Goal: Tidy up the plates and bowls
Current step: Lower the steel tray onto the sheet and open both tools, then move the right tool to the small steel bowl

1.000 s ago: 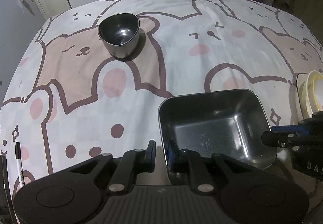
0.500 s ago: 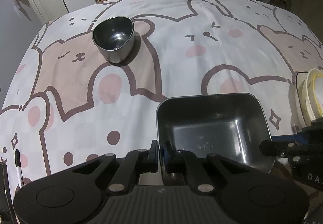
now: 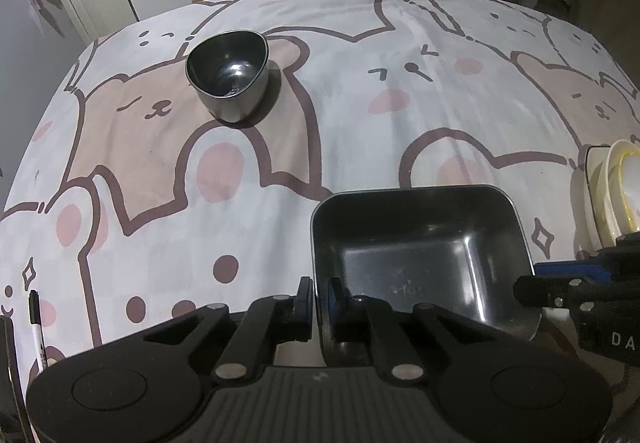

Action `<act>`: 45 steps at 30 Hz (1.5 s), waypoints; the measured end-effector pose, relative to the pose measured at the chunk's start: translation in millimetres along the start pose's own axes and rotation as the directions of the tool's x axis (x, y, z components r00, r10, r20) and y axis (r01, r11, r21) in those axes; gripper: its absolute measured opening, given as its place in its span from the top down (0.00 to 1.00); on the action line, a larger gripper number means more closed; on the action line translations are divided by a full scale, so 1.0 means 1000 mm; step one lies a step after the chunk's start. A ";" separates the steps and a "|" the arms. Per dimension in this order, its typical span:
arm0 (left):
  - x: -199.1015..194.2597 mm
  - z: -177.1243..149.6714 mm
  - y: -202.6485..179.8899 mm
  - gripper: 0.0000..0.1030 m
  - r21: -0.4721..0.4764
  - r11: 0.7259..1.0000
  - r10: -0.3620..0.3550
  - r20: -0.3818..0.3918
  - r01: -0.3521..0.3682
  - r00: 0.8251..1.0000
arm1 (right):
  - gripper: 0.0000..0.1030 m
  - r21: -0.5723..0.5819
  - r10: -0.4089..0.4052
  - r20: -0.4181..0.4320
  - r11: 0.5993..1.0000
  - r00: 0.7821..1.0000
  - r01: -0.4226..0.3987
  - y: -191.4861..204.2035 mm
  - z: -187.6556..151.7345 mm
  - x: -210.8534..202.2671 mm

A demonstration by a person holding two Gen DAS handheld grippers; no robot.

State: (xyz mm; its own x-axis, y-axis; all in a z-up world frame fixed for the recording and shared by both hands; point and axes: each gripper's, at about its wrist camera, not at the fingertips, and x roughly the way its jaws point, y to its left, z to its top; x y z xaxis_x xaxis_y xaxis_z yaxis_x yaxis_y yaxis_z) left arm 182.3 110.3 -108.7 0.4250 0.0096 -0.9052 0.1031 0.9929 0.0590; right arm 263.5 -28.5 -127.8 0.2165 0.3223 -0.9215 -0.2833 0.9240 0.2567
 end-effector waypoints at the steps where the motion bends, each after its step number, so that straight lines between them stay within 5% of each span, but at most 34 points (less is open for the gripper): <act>1: -0.001 0.000 0.000 0.87 -0.001 1.000 -0.002 0.001 0.002 1.000 | 0.84 0.000 0.001 0.003 1.000 1.000 -0.001 0.000 0.000 0.000; 10: -0.010 -0.001 -0.003 0.72 -0.002 1.000 -0.009 0.012 0.009 1.000 | 0.82 -0.005 0.010 0.024 1.000 1.000 -0.010 -0.001 -0.003 -0.006; 16: -0.017 -0.002 -0.003 0.58 -0.012 1.000 -0.016 0.031 0.016 0.999 | 0.70 -0.001 0.016 0.052 1.000 0.998 -0.016 -0.005 -0.005 -0.013; 18: -0.021 -0.002 -0.003 0.47 -0.018 1.000 -0.020 0.042 0.020 0.999 | 0.65 -0.003 0.015 0.057 1.000 0.998 -0.015 -0.005 -0.005 -0.015; 20: -0.025 -0.002 -0.001 0.21 -0.031 0.999 -0.022 0.064 0.024 0.998 | 0.61 -0.002 0.011 0.069 1.000 0.998 -0.011 -0.006 -0.006 -0.018; 23: -0.033 -0.003 0.004 0.00 -0.056 0.998 -0.023 0.112 0.029 0.993 | 0.46 0.001 0.011 0.103 1.000 0.995 -0.011 -0.009 -0.005 -0.026; 33: -0.045 0.005 0.042 0.00 -0.234 0.971 -0.001 0.222 0.054 0.975 | 0.00 0.023 0.018 0.244 0.999 0.970 -0.024 -0.030 0.013 -0.062; 40: -0.035 0.030 0.059 0.00 -0.309 0.947 0.004 0.298 0.092 0.955 | 0.00 -0.095 0.062 0.400 0.995 0.914 -0.026 -0.038 0.080 -0.084; 45: -0.013 0.051 0.068 0.00 -0.383 0.922 0.049 0.254 0.054 0.966 | 0.00 -0.225 0.084 0.399 0.974 0.913 0.009 -0.018 0.147 -0.070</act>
State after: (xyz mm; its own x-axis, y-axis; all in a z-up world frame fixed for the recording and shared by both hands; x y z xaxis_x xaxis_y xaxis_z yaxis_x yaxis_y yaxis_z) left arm 230.2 171.4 -71.6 0.6440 0.0279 -0.7645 -0.2266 0.9614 -0.1558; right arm 391.2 -37.1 -25.1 0.5462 0.4540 -0.7039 -0.4845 0.8568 0.1766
